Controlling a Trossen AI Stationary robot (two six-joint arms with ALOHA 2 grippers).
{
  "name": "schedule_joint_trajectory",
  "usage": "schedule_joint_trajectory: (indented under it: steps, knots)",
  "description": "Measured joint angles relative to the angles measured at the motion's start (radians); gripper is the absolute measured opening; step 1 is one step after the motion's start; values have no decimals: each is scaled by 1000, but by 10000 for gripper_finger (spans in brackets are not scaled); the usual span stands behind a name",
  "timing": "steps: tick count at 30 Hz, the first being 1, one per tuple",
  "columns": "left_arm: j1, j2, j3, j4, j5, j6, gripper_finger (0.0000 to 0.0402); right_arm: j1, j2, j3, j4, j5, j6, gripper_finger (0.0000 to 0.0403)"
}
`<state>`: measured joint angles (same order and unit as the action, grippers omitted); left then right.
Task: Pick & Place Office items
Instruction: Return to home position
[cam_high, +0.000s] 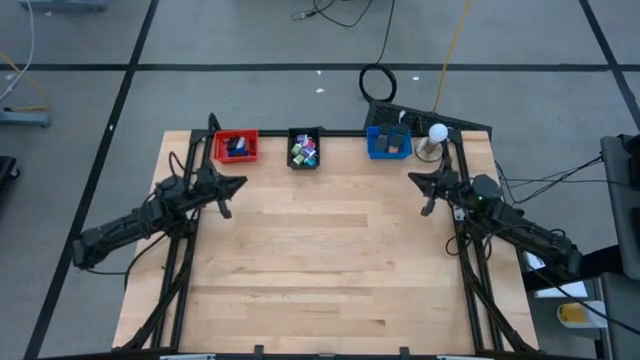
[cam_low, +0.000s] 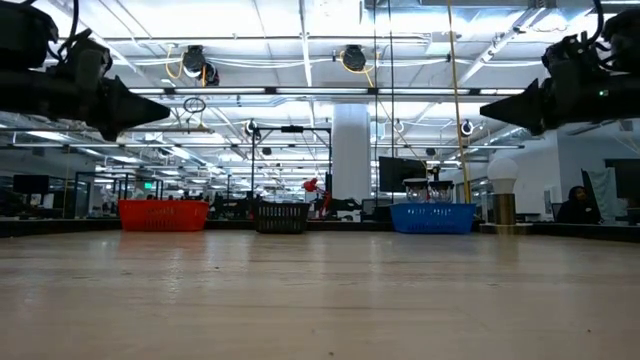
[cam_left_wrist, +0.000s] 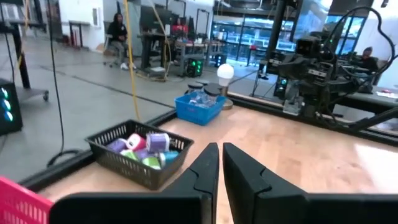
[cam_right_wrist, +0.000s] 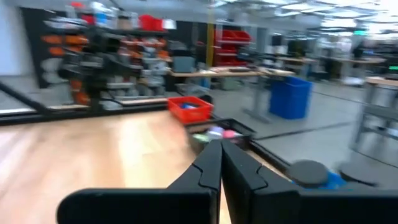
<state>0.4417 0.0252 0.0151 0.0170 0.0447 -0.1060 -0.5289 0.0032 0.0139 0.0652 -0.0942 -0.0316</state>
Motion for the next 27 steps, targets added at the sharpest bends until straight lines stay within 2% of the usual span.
schedule_joint_trajectory:
  steps: [3, 7, 27]
  knots:
    - [0, 9, 0, 0, 0, -36, 26, 0, 0, 0, -11, 46, -3, 0]
    - [0, 17, 0, 0, 0, -62, 26, 0, 1, 0, -12, 42, 43, 0]
    - [0, 17, 0, 2, -1, -47, 26, 0, 1, 0, -15, 42, 46, 4]
